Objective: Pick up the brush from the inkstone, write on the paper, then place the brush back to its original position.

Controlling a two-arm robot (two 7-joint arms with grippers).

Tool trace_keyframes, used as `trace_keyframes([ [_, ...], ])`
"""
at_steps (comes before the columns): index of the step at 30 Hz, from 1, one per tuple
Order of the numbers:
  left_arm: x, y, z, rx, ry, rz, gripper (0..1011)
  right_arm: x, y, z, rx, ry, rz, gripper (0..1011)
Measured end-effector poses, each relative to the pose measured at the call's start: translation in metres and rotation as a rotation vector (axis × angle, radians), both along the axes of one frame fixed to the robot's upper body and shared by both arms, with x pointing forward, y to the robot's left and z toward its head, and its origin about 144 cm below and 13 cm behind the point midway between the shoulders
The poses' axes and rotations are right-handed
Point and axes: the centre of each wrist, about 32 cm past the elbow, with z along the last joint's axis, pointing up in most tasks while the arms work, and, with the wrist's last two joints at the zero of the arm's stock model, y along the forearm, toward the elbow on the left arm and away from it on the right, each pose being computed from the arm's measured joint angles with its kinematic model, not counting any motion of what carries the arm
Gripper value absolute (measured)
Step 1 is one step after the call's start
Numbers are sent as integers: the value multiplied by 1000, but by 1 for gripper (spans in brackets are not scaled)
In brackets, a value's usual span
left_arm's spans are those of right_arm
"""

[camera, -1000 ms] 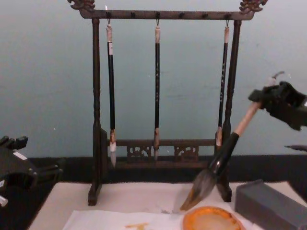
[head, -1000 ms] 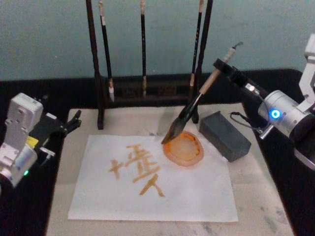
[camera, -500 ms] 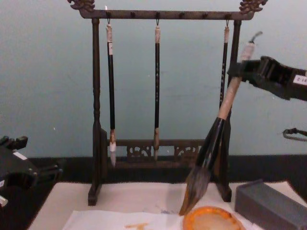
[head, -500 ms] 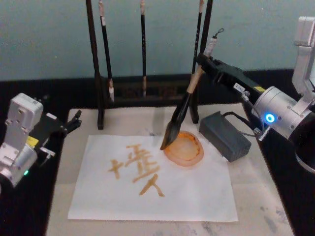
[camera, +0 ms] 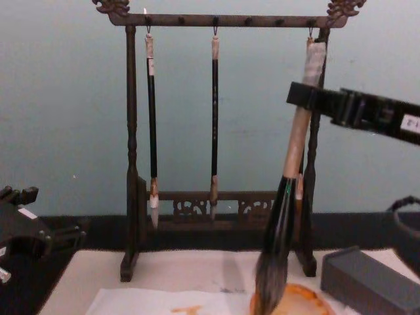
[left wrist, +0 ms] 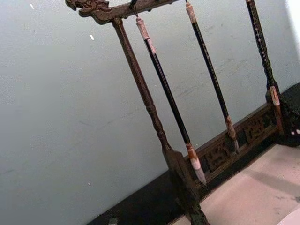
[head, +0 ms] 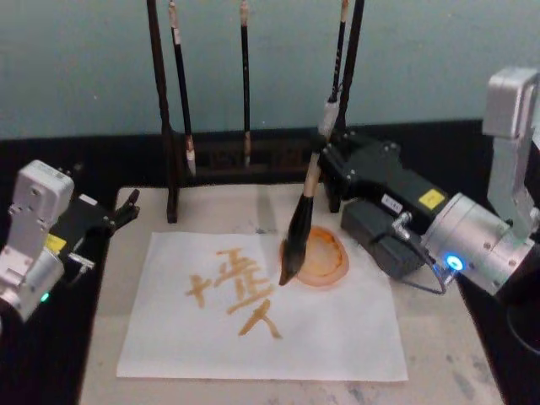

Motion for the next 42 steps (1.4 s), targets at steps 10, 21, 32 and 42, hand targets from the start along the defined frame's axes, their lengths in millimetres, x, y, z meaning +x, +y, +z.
trace_keyframes([
  [10, 0, 0, 0, 0, 0, 0, 1010, -16, 13, -17, -92, -65, 34, 162],
  [21, 0, 0, 0, 0, 0, 0, 1010, -24, 23, -26, -123, -85, 57, 161],
  [32, 0, 0, 0, 0, 0, 0, 1010, -28, 25, -31, -129, -68, 69, 161],
  [42, 0, 0, 0, 0, 0, 0, 1010, -28, 25, -32, -126, -58, 67, 161],
])
